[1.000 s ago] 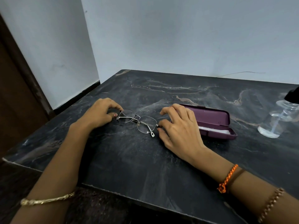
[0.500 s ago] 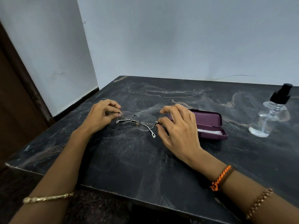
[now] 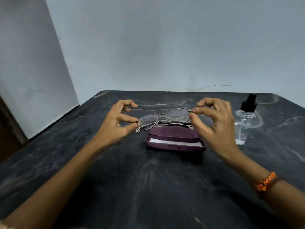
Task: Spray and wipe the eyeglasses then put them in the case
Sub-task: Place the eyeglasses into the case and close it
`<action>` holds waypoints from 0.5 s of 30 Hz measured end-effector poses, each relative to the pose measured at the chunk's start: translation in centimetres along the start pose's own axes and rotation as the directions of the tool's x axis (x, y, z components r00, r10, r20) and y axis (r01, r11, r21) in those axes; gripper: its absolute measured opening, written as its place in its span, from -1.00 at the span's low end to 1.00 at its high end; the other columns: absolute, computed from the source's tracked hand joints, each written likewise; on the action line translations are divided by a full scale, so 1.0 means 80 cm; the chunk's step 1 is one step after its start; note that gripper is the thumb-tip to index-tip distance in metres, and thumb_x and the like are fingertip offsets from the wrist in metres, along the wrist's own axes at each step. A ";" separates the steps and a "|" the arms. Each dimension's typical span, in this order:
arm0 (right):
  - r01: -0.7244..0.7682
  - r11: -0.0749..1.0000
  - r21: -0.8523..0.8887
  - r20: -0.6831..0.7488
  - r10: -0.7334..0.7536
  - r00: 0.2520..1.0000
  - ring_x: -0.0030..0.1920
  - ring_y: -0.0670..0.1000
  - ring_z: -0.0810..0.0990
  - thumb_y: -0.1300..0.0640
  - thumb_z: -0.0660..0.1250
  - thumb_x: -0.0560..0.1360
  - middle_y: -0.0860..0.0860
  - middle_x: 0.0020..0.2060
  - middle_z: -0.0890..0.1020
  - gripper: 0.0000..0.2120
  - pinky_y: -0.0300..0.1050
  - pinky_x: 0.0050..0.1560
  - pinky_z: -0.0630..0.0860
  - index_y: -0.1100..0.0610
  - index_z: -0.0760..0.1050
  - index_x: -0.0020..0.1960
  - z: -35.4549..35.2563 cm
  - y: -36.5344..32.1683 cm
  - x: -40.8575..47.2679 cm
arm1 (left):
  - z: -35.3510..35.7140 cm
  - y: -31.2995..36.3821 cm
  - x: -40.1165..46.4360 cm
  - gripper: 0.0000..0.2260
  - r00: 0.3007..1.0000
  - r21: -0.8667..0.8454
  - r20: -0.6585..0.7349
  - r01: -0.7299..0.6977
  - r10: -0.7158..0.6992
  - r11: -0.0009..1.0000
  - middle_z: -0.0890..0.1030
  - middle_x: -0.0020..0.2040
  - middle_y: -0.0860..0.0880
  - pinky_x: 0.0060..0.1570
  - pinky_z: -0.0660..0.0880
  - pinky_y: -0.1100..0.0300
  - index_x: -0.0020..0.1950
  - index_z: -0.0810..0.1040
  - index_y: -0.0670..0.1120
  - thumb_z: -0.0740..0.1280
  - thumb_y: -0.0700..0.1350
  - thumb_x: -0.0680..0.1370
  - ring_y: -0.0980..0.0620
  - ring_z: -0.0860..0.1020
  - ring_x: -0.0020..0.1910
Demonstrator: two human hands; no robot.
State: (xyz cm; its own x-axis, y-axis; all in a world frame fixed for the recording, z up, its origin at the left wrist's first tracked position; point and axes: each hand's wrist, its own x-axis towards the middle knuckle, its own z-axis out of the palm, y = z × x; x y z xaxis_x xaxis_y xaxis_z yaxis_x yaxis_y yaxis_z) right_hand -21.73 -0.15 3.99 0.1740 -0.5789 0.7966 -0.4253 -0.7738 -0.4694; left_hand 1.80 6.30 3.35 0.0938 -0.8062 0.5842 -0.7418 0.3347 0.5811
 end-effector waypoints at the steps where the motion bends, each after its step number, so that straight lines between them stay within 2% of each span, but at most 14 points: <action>1: -0.029 1.000 0.009 0.001 0.029 1.000 -0.01 0.02 0.35 0.14 0.34 0.36 -0.03 -0.12 0.50 -0.84 -0.43 -0.03 0.22 0.19 0.64 -0.17 -0.006 0.008 -0.001 | 0.005 0.003 0.006 -0.91 1.000 -0.017 0.018 0.002 -0.002 1.000 0.41 0.08 0.15 0.09 0.36 0.15 -0.22 0.67 -0.07 0.45 -0.26 0.35 0.02 0.40 0.10; 3: -0.079 0.997 0.017 0.013 0.079 0.997 -0.01 0.03 0.37 0.15 0.37 0.37 -0.02 -0.13 0.50 -0.87 -0.55 -0.05 0.17 0.18 0.63 -0.16 -0.015 0.024 -0.003 | 0.014 0.008 0.018 -0.86 0.999 -0.051 0.052 0.003 0.000 0.999 0.40 0.10 0.21 0.10 0.33 0.19 -0.24 0.65 0.00 0.45 -0.24 0.35 0.05 0.39 0.13; 5: -0.120 0.993 0.013 0.037 0.120 0.992 -0.01 0.07 0.41 0.21 0.42 0.38 -0.01 -0.13 0.51 -0.95 -0.54 -0.05 0.17 0.17 0.63 -0.16 -0.020 0.038 -0.007 | 0.021 0.010 0.027 -0.85 0.996 -0.048 0.094 -0.001 0.006 0.999 0.39 0.12 0.24 0.10 0.31 0.33 -0.27 0.64 0.06 0.45 -0.22 0.35 0.14 0.37 0.15; 7: -0.157 0.987 0.024 0.067 0.156 0.986 0.00 0.09 0.44 0.26 0.42 0.38 0.01 -0.13 0.52 -0.96 -0.46 -0.01 0.21 0.16 0.63 -0.19 -0.022 0.048 -0.010 | 0.028 0.008 0.032 -0.84 0.990 -0.014 0.141 -0.019 0.021 1.000 0.37 0.16 0.27 0.07 0.27 0.51 -0.29 0.64 0.09 0.46 -0.19 0.34 0.34 0.29 0.15; 9: -0.178 0.983 0.036 0.095 0.174 0.980 -0.01 0.10 0.46 0.27 0.42 0.37 0.01 -0.14 0.53 -0.96 -0.25 0.04 0.29 0.16 0.62 -0.22 -0.022 0.054 -0.011 | 0.032 0.003 0.033 -0.90 0.985 0.000 0.168 -0.023 0.023 1.000 0.34 0.18 0.31 0.06 0.23 0.52 -0.31 0.64 0.09 0.46 -0.13 0.33 0.46 0.21 0.14; 11: -0.166 0.986 0.013 0.123 0.164 0.979 -0.02 0.09 0.47 0.28 0.42 0.36 0.01 -0.15 0.53 -0.96 -0.18 0.02 0.33 0.19 0.63 -0.25 -0.023 0.058 -0.010 | 0.032 0.001 0.033 -0.96 0.985 -0.020 0.172 0.000 0.003 1.000 0.33 0.19 0.33 0.08 0.20 0.45 -0.31 0.65 0.10 0.43 0.02 0.27 0.42 0.20 0.17; 13: -0.122 0.992 -0.013 0.166 0.122 0.979 -0.05 0.06 0.46 0.28 0.43 0.35 0.01 -0.15 0.52 -0.98 -0.36 -0.01 0.29 0.22 0.63 -0.26 -0.023 0.060 -0.010 | 0.031 -0.002 0.030 -0.87 0.986 -0.016 0.167 0.005 -0.002 1.000 0.33 0.20 0.34 0.11 0.18 0.42 -0.29 0.66 0.09 0.39 0.08 0.23 0.28 0.22 0.21; 15: -0.058 0.997 -0.042 0.200 0.065 0.978 -0.09 0.02 0.45 0.21 0.41 0.35 0.00 -0.15 0.51 -0.92 -0.49 -0.08 0.27 0.23 0.63 -0.25 -0.024 0.060 -0.013 | 0.031 -0.004 0.027 -0.91 0.983 0.019 0.183 -0.006 0.002 1.000 0.30 0.21 0.34 0.15 0.15 0.37 -0.27 0.66 0.06 0.43 0.01 0.26 0.22 0.20 0.23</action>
State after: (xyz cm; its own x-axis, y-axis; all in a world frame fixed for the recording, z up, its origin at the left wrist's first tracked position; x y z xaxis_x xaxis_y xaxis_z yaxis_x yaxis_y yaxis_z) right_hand -25.62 -2.80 1.64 0.3201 -0.6679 0.6719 -0.4715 -0.7274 -0.4985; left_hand 0.59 3.23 2.96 -0.0305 -0.8810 0.4721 -0.7549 0.3299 0.5669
